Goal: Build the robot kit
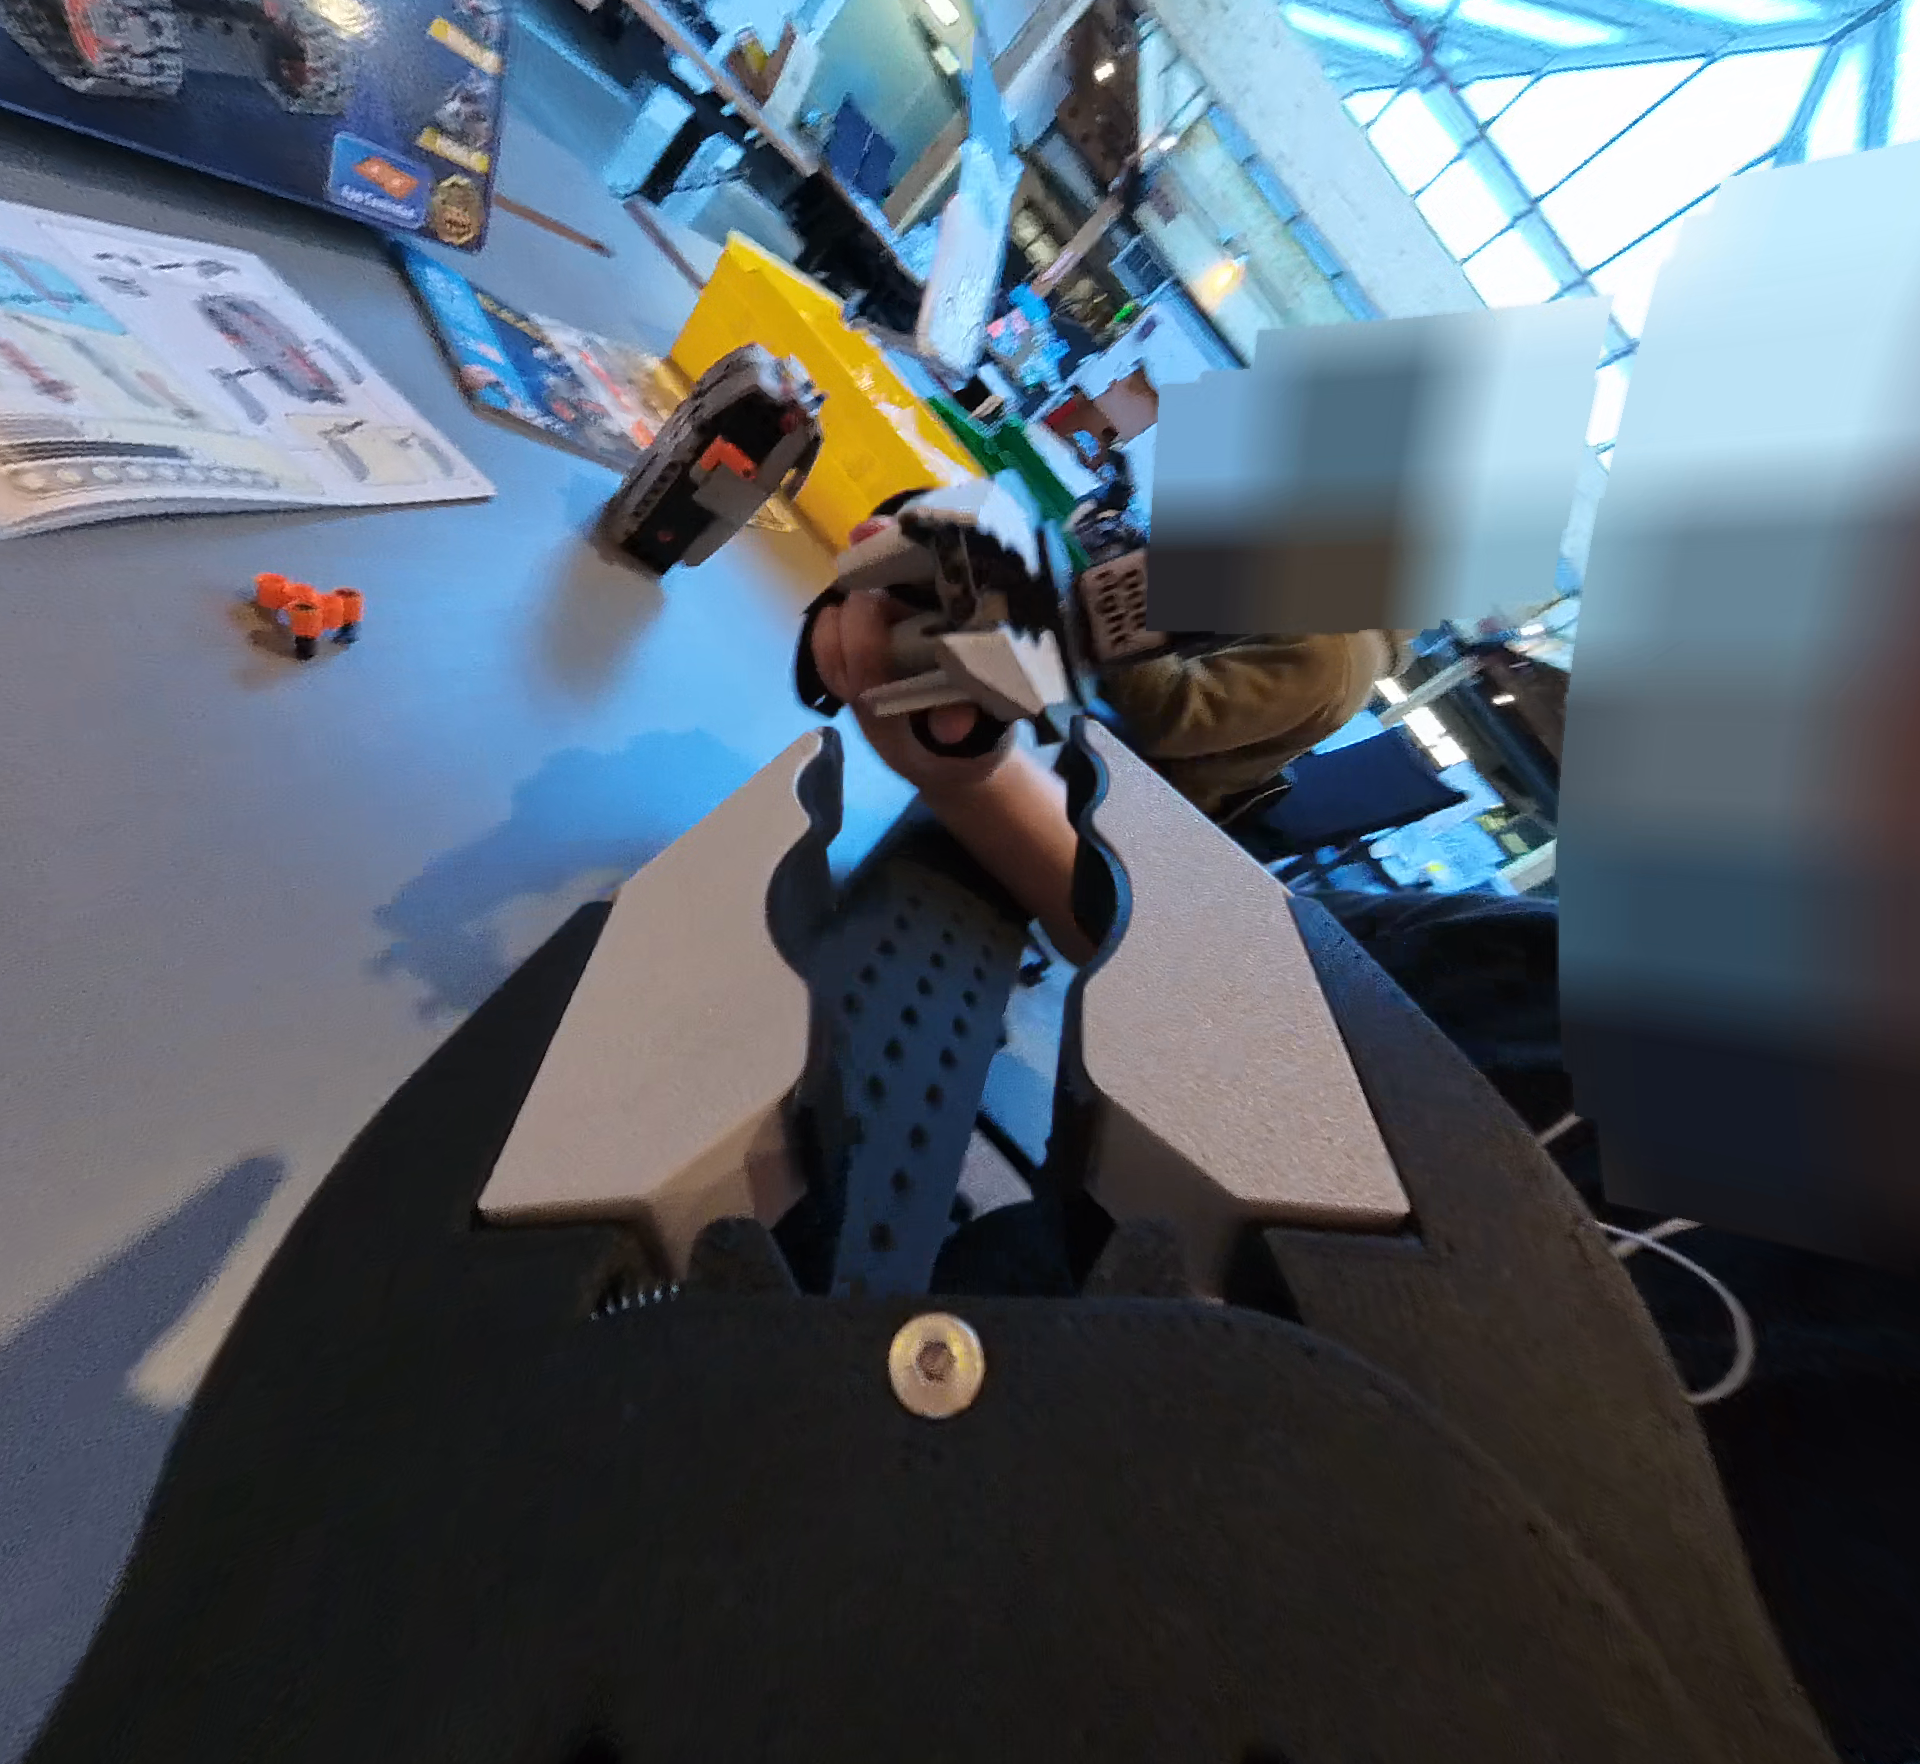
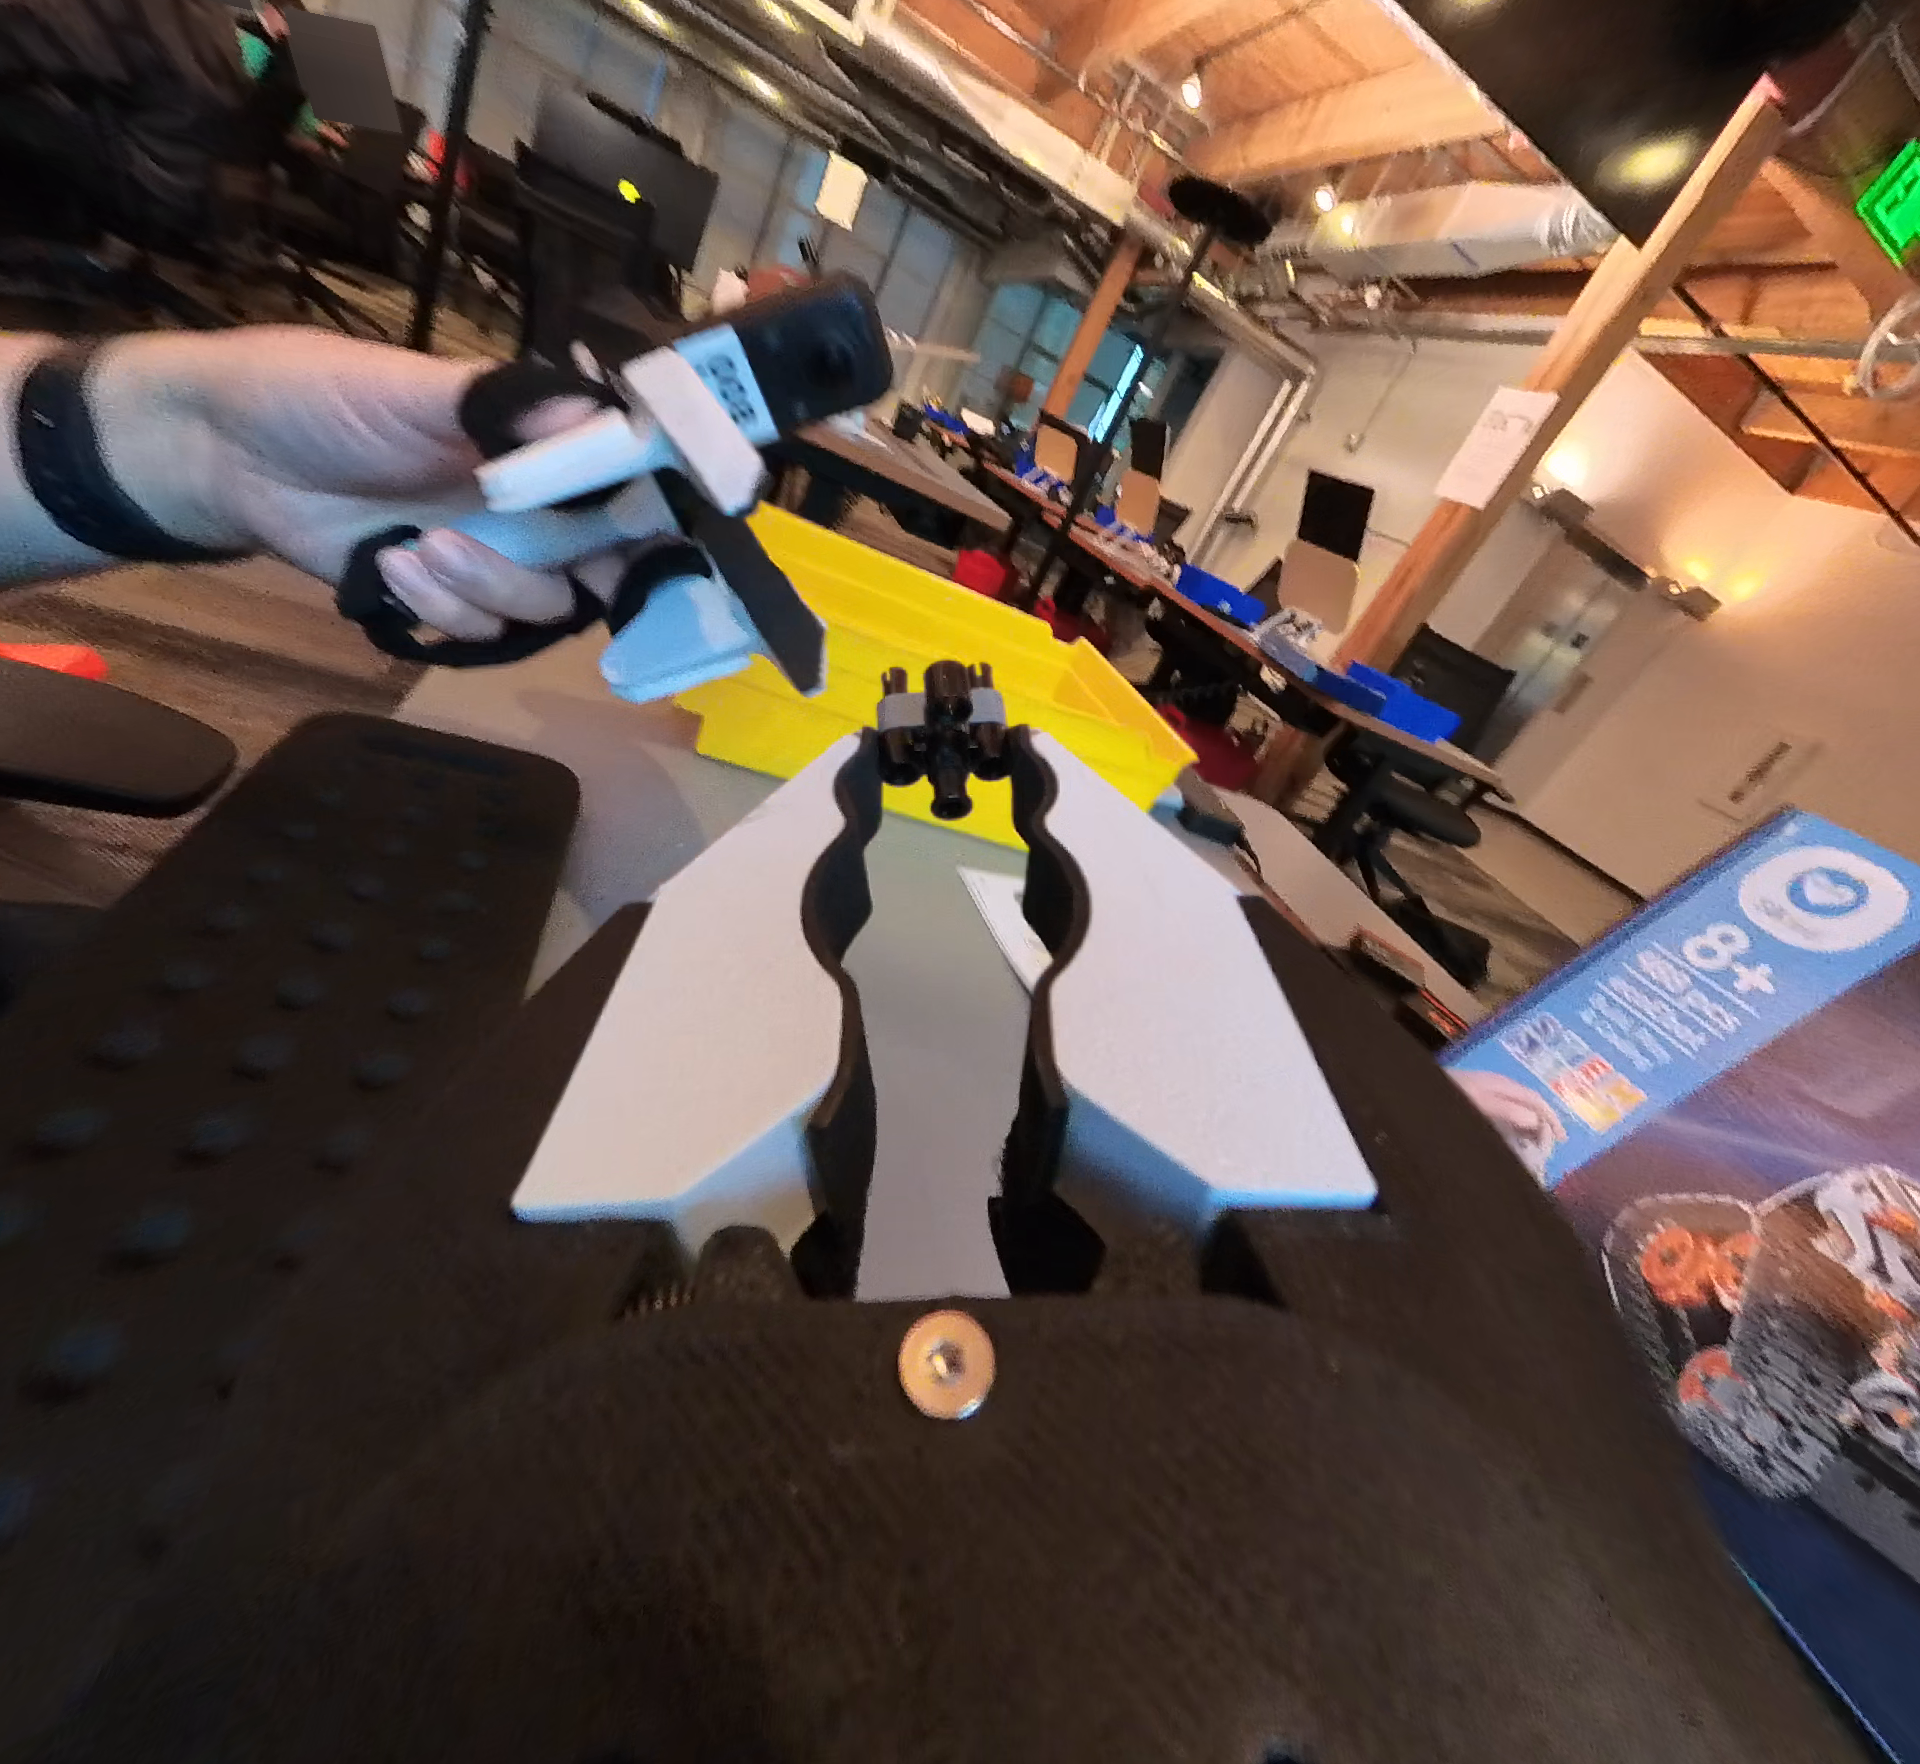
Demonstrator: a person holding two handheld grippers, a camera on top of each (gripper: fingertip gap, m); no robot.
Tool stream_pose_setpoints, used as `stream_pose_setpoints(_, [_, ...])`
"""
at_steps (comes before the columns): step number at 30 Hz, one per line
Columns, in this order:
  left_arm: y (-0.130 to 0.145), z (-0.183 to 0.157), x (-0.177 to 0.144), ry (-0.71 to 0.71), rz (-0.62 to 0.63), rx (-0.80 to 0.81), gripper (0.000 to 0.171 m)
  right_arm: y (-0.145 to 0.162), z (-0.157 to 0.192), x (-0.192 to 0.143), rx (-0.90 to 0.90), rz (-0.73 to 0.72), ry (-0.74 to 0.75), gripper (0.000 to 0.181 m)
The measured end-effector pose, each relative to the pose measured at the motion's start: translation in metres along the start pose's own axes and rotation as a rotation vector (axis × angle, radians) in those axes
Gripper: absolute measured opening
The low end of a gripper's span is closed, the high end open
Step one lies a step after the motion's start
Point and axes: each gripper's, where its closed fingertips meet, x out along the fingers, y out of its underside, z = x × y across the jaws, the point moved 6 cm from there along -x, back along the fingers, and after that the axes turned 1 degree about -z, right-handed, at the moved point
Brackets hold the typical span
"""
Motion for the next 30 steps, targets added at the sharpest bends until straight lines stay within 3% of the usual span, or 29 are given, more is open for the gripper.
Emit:
stream_pose_setpoints(3, [0.005,0.008,-0.005,-0.095,0.044,0.039,0.042,0.003,-0.001,0.001,-0.005,0.037,0.005,0.022])
stream_pose_setpoints(6, [0.001,0.018,-0.004,-0.098,-0.002,0.027,0.042,0.003,0.002,0.002,-0.052,0.052,0.01,0.022])
stream_pose_setpoints(9, [-0.002,0.025,0.003,-0.039,-0.042,-0.015,0.043,0.011,0.009,0.007,-0.084,0.098,-0.011,0.022])
stream_pose_setpoints(15, [0.011,0.05,0.025,0.015,0.005,-0.142,0.042,0.023,0.018,0.014,-0.051,0.131,-0.088,0.022])
stream_pose_setpoints(18, [0.014,0.051,0.034,0.134,0.03,-0.227,0.036,0.025,0.016,0.014,-0.028,0.153,-0.086,0.022])
stream_pose_setpoints(25, [0.015,0.052,0.042,0.195,0.046,-0.256,0.034,0.037,0.015,0.015,0.002,0.224,-0.113,0.022])
stream_pose_setpoints(30, [0.023,0.058,0.046,0.091,0.141,-0.185,0.01,0.043,0.016,0.016,-0.038,0.279,-0.106,0.022])
